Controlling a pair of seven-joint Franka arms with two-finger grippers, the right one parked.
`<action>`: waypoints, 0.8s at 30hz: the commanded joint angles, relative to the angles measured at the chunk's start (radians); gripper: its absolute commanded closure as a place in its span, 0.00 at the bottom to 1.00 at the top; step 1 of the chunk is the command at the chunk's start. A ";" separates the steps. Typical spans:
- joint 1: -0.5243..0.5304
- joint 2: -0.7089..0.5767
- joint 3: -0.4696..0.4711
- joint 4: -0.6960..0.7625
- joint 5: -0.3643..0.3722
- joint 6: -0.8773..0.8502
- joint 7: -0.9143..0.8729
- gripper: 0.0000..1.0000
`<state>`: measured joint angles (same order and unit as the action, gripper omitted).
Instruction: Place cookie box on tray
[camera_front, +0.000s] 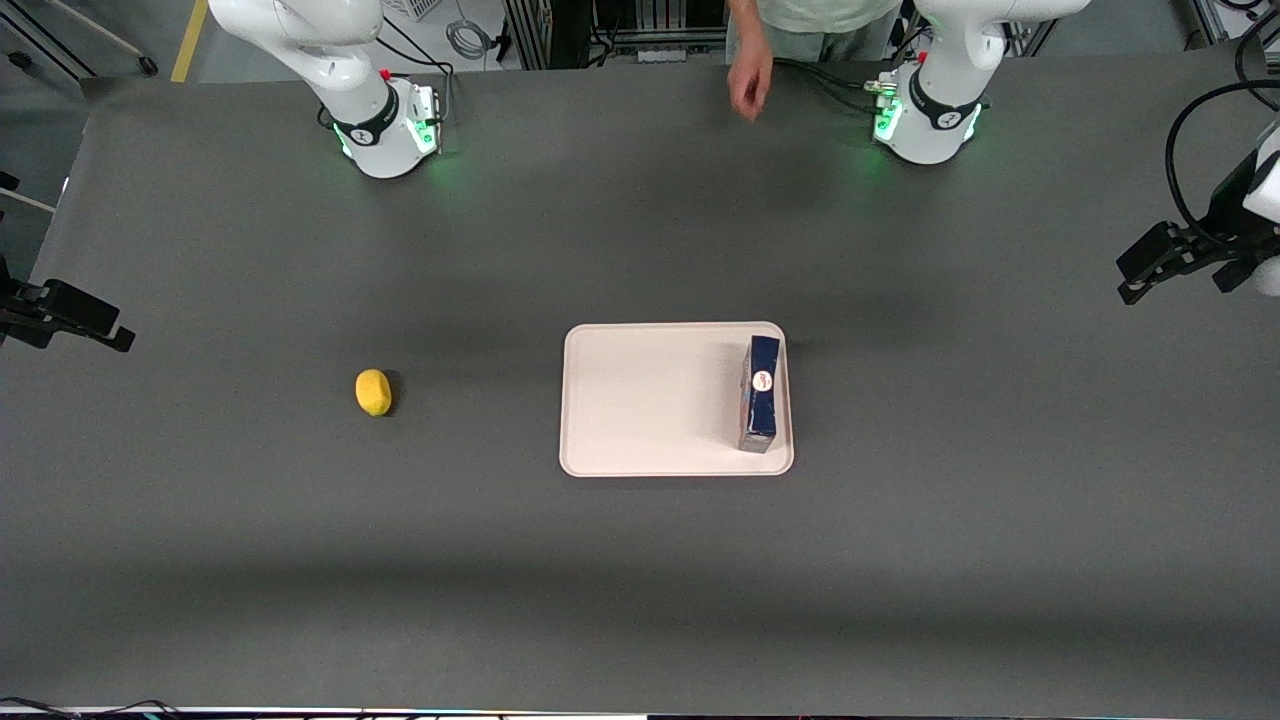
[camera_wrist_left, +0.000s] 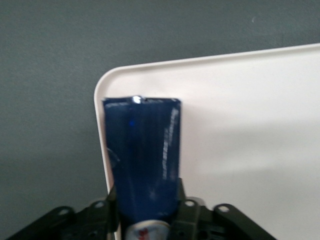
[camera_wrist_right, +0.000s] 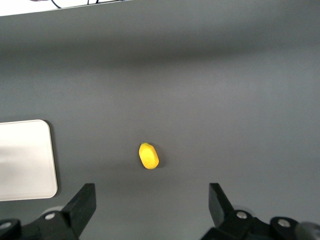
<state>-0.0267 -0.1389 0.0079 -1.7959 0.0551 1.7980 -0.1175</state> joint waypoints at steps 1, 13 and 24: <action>-0.001 0.007 0.003 0.026 0.003 -0.042 0.015 0.00; -0.001 0.007 0.001 0.032 0.003 -0.057 0.016 0.00; -0.004 0.007 -0.005 0.030 -0.011 -0.101 0.012 0.00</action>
<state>-0.0268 -0.1389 0.0075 -1.7917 0.0542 1.7604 -0.1165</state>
